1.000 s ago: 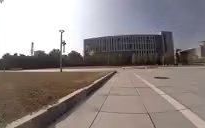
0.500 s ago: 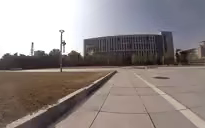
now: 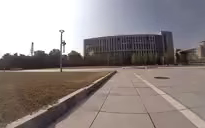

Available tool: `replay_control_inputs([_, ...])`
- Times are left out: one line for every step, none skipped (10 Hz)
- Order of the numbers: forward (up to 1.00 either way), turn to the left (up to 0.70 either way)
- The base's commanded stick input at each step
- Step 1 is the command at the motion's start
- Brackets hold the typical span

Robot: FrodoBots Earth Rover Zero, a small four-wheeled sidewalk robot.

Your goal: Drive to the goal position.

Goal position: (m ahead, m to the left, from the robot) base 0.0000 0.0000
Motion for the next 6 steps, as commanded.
replay_control_inputs([0.04, 0.00])
replay_control_inputs([0.01, 0.00])
replay_control_inputs([0.03, 0.00])
replay_control_inputs([0.04, 0.00])
replay_control_inputs([0.04, 0.00])
replay_control_inputs([0.04, 0.00])
